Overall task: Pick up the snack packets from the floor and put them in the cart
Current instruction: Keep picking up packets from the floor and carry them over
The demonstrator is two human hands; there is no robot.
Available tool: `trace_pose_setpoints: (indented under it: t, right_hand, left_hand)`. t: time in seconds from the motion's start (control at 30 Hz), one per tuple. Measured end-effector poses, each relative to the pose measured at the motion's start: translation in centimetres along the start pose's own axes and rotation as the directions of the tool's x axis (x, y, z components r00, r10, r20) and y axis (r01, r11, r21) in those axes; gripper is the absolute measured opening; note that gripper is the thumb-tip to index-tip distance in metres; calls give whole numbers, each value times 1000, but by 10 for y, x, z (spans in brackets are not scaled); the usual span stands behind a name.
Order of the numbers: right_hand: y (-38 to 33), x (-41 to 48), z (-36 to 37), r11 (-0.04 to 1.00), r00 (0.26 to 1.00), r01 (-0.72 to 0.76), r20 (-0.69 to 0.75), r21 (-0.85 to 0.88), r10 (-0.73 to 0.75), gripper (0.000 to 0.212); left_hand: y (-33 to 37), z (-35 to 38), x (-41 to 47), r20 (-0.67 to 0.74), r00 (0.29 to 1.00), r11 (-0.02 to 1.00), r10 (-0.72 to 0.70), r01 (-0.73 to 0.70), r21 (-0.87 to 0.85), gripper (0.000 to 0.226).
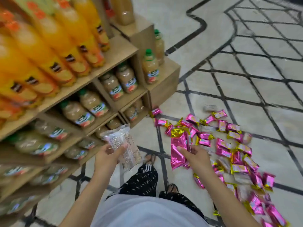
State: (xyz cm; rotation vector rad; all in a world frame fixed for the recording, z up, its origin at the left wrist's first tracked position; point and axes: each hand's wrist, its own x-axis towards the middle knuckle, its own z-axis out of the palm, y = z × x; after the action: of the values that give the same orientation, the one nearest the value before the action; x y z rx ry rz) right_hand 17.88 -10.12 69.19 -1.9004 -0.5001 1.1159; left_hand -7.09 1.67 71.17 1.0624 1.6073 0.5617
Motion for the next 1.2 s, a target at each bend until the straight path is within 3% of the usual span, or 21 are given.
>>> trace_pose_setpoints:
  t: [0.2, 0.33, 0.43, 0.6, 0.7, 0.87, 1.2]
  right_hand:
    - [4, -28, 72, 985, 954, 8, 296, -170, 43, 66]
    - [-13, -59, 133, 960, 890, 33, 446, -276, 97, 22]
    - [-17, -79, 189, 924, 838, 115, 536, -364, 106, 23]
    - [-16, -126, 299, 874, 768, 186, 621, -449, 156, 23]
    - [-12, -166, 371, 838, 685, 249, 700, -486, 202, 16]
    - [-3, -225, 480, 761, 560, 373, 782, -531, 272, 21]
    - [-5, -285, 623, 612, 374, 574, 839, -544, 395, 29]
  left_hand:
    - [-70, -80, -49, -243, 964, 985, -112, 76, -155, 38]
    - [-110, -135, -82, -372, 907, 957, -195, 92, -276, 27]
    - [-137, -173, -102, -439, 865, 930, -241, 77, -359, 31]
    - [-191, -251, -126, -522, 779, 886, -347, 89, -456, 29]
    - [-232, -305, -142, -564, 715, 863, -414, 111, -492, 34]
    - [-283, -383, -163, -635, 591, 831, -497, 115, -544, 36]
    - [-341, -463, -168, -634, 360, 707, -684, 112, -699, 46]
